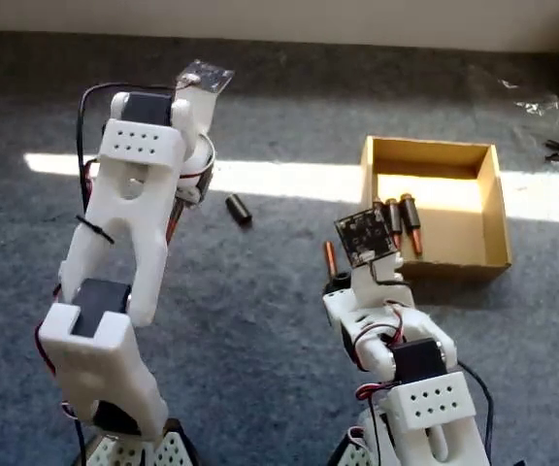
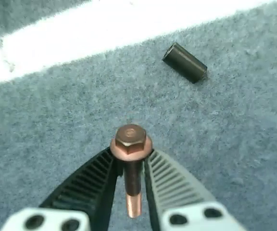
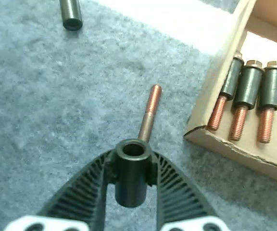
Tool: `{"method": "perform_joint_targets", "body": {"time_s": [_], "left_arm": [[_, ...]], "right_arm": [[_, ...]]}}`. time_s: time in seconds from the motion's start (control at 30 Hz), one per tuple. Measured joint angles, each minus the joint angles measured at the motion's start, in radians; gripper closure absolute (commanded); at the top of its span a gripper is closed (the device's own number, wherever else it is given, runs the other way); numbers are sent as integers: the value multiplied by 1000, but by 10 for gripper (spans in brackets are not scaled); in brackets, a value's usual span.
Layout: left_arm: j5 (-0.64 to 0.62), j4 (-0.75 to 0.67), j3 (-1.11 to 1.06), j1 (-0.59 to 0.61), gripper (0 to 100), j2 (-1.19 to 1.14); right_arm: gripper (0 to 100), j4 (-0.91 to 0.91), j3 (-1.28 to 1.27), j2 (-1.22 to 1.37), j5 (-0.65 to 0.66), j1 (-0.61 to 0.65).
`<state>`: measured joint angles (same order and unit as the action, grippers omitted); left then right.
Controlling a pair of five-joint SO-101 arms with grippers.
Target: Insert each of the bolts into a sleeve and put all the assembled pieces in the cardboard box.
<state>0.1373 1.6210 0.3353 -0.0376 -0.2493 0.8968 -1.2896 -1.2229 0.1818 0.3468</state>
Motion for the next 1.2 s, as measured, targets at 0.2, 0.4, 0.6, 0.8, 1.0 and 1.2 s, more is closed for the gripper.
{"method": "perform_joint_targets", "body": {"time_s": [0.2, 0.4, 0.6, 0.8, 1.0, 1.2], "left_arm": [[17, -61, -219, -2, 996, 288], [17, -308, -594, 0, 996, 624], [15, -423, -787, -2, 996, 865], [-68, -451, -798, -54, 996, 948], [-140, -483, -798, -101, 996, 962], [-146, -522, -835, -100, 996, 1020]], "right_arm": [[995, -181, -97, 0, 2, 0], [995, -227, -112, 0, 3, 72], [995, -296, -112, 0, 3, 256], [995, -459, -112, 0, 3, 292], [995, -608, -112, 0, 3, 318], [995, -640, -112, 0, 3, 402]]}}
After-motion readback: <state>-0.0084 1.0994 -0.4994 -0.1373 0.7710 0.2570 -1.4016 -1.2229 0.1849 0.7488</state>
